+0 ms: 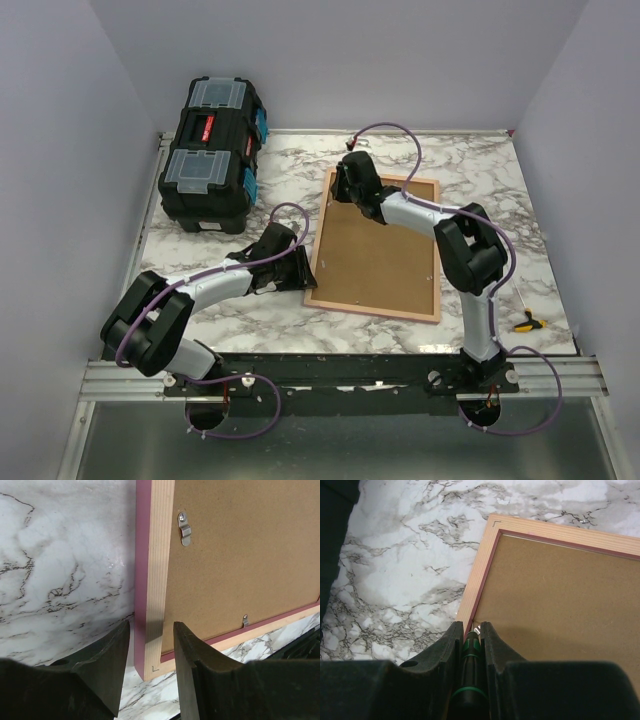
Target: Take the photo out of the frame
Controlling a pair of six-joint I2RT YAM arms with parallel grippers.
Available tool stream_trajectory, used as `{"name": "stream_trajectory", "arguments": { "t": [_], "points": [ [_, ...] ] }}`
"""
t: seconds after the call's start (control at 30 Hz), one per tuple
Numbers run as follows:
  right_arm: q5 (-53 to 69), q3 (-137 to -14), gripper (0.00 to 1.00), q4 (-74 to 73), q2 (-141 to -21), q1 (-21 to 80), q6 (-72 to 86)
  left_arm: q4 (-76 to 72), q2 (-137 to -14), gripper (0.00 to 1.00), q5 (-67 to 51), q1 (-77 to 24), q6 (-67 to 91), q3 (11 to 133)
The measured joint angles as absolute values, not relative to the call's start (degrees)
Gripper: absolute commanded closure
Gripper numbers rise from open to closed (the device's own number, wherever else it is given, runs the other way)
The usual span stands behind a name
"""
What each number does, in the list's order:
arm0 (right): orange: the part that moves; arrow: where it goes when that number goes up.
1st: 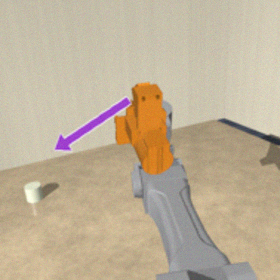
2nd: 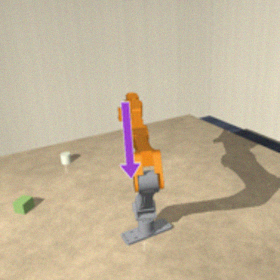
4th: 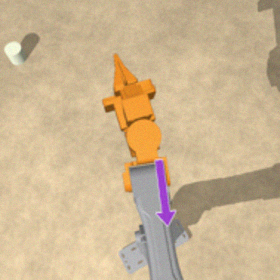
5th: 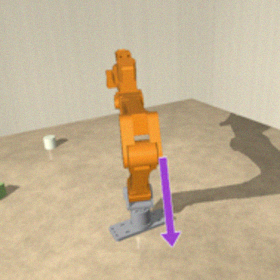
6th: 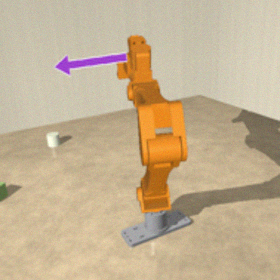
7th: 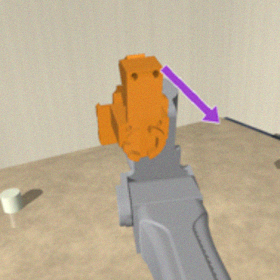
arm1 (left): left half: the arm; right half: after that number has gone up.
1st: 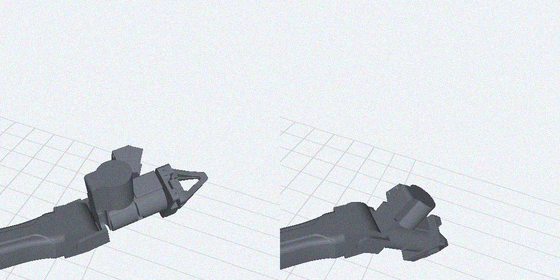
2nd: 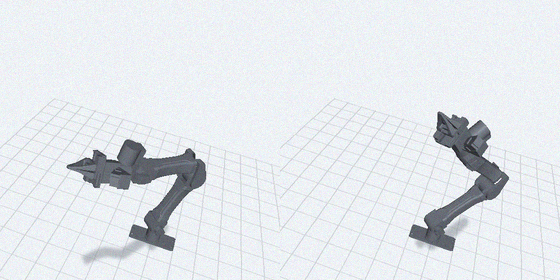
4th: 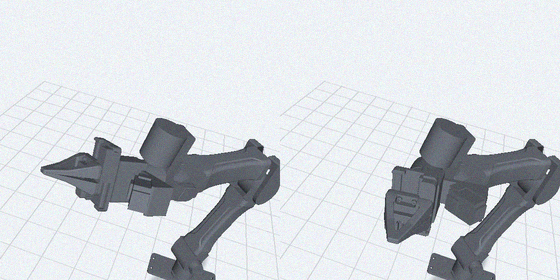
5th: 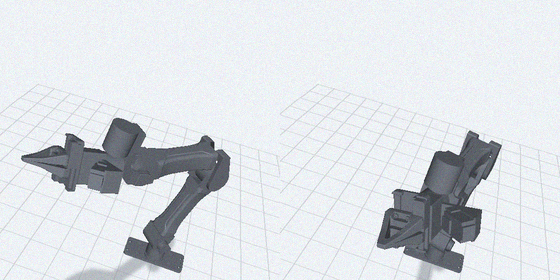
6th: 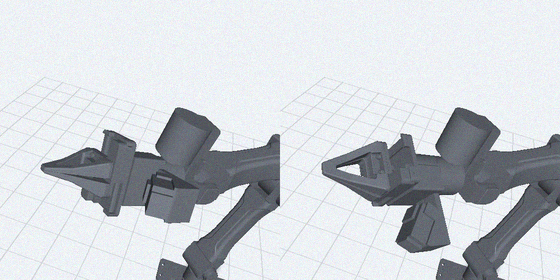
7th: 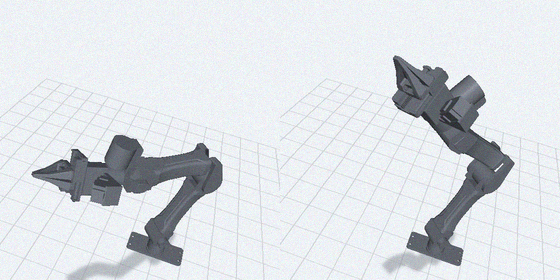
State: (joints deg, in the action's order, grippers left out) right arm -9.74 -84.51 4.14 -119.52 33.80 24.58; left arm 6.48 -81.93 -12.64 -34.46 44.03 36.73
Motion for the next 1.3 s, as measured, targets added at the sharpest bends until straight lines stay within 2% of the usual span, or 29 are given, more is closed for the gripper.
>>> {"name": "stream_trajectory", "arguments": {
  "t": [1.3],
  "points": [
    [-17.4, -85.5, 0.99, -1.1, -118.3, 37.2, 20.5, 6.5, -82.7, 0.59, -12.7, -34.5, 44.4, 36.7]
  ]
}}
